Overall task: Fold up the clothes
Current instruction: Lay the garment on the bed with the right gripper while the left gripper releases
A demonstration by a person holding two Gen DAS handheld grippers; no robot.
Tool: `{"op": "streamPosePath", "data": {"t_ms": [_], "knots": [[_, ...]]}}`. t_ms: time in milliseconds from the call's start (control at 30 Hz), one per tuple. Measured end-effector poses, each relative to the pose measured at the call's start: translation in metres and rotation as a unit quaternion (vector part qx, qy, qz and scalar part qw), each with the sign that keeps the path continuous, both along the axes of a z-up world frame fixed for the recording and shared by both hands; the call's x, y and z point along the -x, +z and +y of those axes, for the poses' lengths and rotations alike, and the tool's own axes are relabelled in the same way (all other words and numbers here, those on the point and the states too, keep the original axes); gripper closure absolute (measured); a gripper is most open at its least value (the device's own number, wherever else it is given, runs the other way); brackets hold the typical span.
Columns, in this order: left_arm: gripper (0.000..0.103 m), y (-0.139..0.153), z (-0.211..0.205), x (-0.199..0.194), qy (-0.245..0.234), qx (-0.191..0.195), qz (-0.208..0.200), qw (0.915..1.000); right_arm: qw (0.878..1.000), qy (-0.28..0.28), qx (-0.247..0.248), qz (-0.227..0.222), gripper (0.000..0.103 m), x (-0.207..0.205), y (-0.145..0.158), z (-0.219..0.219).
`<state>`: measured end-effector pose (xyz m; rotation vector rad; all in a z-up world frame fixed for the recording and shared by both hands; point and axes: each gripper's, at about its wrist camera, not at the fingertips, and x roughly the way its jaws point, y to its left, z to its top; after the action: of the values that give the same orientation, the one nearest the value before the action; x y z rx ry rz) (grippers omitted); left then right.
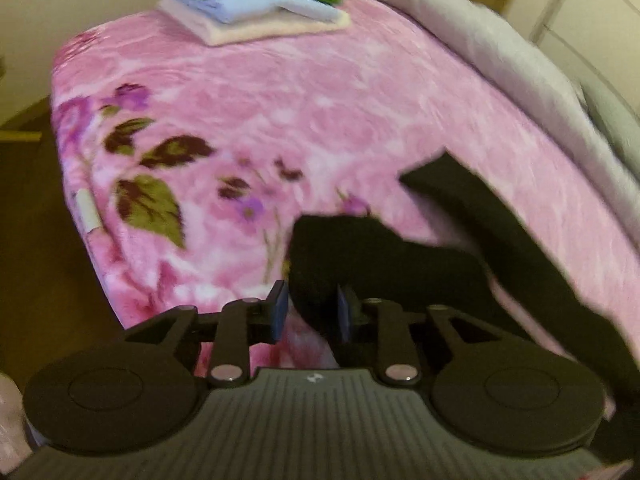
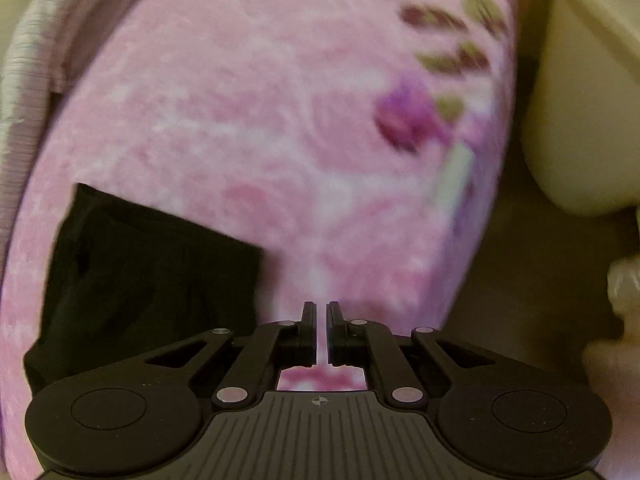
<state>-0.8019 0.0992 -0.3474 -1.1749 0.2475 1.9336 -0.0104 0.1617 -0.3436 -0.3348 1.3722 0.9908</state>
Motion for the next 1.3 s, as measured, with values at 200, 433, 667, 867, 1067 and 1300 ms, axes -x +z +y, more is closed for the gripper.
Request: {"op": "streamPosePath", "data": {"t_ms": [200, 433, 667, 867, 1067, 1300], "knots": [[0.076, -0.025, 0.006, 0.020, 0.083, 0.008, -0.087, 0.9927, 0.997, 0.069, -0.035, 0.032, 0.098, 0.042, 0.001, 0.023], [0.097, 0.003, -0.002, 0.014, 0.045, -0.133, -0.071, 0.9875, 0.995, 0.077, -0.016, 0.056, 0.098, 0.056, -0.010, 0.028], [0.079, -0.004, -0.020, 0.023, 0.038, 0.002, 0.028, 0.9989, 0.994, 0.102, -0.011, 0.044, 0.098, 0.071, -0.007, 0.035], [0.083, -0.003, -0.040, 0.030, 0.116, 0.015, -0.004, 0.9931, 0.991, 0.129, -0.009, 0.022, 0.098, 0.084, -0.005, 0.043], [0.080, 0.002, -0.010, -0.037, 0.014, 0.012, -0.052, 0.9985, 0.985, 0.170, -0.020, -0.016, 0.098, 0.099, 0.001, 0.054], [0.080, -0.006, 0.015, -0.095, -0.002, 0.034, -0.101, 0.9943, 0.971, 0.237, -0.033, -0.015, 0.098, 0.107, 0.008, 0.078]]}}
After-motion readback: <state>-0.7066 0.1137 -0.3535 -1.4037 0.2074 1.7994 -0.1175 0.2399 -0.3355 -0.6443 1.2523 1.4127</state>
